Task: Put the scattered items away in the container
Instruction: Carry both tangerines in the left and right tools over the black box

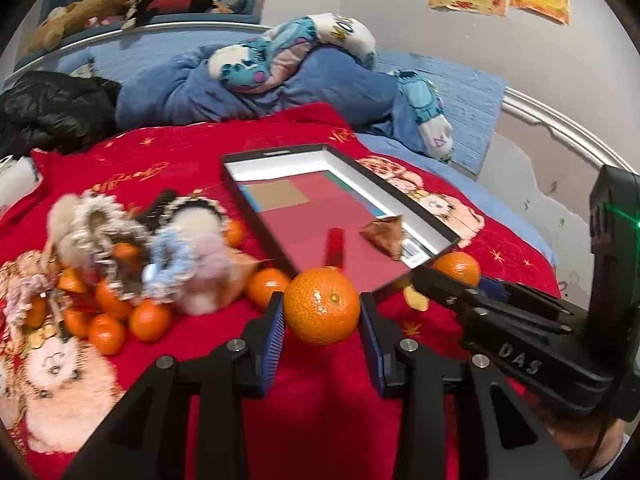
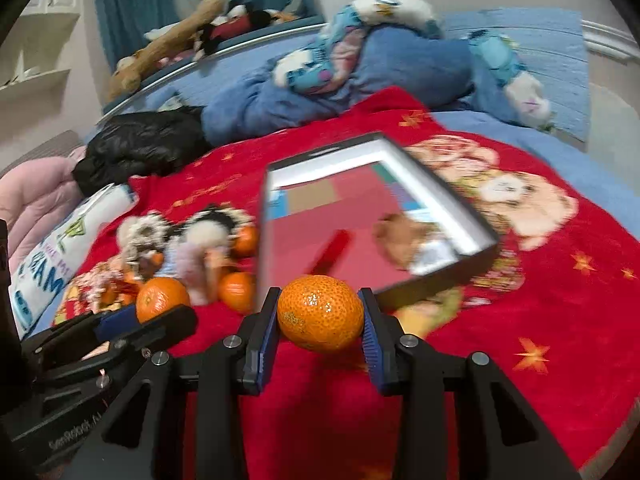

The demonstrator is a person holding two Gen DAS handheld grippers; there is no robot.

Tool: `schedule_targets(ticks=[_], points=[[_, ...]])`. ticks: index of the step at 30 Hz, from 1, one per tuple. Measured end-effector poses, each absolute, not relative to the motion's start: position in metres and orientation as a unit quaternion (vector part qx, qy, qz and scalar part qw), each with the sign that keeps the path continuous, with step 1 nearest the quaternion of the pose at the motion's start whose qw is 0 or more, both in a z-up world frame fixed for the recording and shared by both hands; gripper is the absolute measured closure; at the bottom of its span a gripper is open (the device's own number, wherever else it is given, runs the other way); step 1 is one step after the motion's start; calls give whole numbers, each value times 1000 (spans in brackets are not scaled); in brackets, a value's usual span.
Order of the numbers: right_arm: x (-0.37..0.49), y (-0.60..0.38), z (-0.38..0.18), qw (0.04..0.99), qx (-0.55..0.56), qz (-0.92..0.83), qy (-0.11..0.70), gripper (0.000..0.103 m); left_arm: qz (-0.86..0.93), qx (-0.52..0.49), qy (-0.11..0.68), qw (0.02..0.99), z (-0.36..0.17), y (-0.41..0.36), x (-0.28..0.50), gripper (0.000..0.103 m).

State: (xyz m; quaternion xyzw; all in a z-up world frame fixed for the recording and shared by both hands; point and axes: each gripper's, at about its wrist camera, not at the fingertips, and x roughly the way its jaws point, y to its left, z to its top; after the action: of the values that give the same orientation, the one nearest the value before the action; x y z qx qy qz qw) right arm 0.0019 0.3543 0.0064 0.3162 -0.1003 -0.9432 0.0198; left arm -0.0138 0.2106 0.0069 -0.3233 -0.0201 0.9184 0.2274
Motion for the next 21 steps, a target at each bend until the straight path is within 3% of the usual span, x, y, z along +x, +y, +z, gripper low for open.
schedule_targets(ticks=[7,21], points=[[7,394,1,-13,322,-940,-113,67,908,-336,-15,250,-4,242,-21,66],[-2,393,3,14,323,-938,-124,67,902,-345,-15,260,-14,249,-36,66]])
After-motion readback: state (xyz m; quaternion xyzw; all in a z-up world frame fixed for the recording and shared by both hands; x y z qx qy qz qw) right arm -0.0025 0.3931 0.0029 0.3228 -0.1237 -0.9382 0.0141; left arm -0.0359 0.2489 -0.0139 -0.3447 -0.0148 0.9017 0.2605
